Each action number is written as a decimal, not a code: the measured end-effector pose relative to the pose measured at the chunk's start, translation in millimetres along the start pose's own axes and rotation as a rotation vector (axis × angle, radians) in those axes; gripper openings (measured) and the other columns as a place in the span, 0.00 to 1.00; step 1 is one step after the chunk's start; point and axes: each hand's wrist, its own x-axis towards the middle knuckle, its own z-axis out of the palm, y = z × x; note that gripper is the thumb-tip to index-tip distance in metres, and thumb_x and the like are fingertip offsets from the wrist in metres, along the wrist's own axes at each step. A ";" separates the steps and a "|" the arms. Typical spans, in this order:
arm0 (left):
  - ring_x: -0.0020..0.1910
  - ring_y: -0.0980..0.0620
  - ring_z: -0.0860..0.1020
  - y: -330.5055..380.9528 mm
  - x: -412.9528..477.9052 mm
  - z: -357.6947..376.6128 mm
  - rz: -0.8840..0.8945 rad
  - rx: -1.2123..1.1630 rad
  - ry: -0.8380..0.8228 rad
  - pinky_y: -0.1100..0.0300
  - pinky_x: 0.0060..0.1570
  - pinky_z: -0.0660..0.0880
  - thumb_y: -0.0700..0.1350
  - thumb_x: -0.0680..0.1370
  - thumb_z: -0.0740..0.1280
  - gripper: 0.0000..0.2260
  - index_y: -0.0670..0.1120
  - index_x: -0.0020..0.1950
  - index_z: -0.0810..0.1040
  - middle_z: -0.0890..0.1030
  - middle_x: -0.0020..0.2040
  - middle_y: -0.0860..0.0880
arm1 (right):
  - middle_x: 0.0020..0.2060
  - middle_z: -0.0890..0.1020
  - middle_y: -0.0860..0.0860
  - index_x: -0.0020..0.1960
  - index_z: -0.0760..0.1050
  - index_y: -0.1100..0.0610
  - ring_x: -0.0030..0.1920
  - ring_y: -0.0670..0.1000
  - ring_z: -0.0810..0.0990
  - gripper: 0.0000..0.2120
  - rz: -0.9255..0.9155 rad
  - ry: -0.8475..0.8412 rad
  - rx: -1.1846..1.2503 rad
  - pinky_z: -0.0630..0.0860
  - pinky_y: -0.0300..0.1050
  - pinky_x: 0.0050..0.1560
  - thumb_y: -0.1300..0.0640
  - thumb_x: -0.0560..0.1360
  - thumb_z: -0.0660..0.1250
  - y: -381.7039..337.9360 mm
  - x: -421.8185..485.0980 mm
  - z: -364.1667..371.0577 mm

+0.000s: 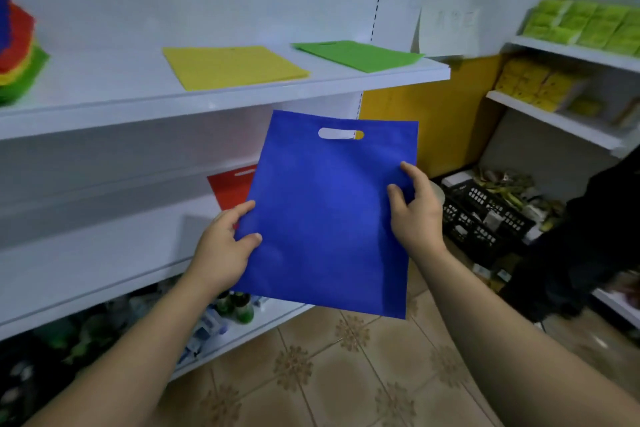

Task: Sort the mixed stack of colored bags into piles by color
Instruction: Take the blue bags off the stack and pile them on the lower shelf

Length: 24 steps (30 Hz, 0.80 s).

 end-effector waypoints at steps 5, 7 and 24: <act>0.61 0.46 0.75 9.8 11.0 79.7 -0.017 0.032 -0.002 0.45 0.62 0.73 0.37 0.76 0.67 0.23 0.55 0.68 0.71 0.74 0.65 0.48 | 0.66 0.71 0.46 0.72 0.65 0.51 0.56 0.41 0.68 0.21 0.048 -0.062 -0.059 0.65 0.36 0.58 0.55 0.80 0.61 49.0 39.8 -53.3; 0.61 0.46 0.76 14.4 16.0 104.0 -0.032 0.044 0.004 0.45 0.61 0.73 0.37 0.76 0.67 0.23 0.55 0.68 0.71 0.74 0.65 0.47 | 0.66 0.71 0.46 0.72 0.65 0.51 0.55 0.40 0.68 0.20 0.052 -0.081 -0.069 0.64 0.35 0.57 0.55 0.80 0.61 63.3 54.7 -67.6; 0.62 0.47 0.74 0.8 152.9 183.4 -0.117 0.138 0.094 0.46 0.63 0.72 0.38 0.77 0.66 0.23 0.48 0.71 0.69 0.72 0.67 0.47 | 0.65 0.74 0.50 0.71 0.65 0.51 0.60 0.53 0.75 0.20 0.055 -0.269 -0.184 0.73 0.52 0.61 0.54 0.80 0.60 136.3 223.7 -15.7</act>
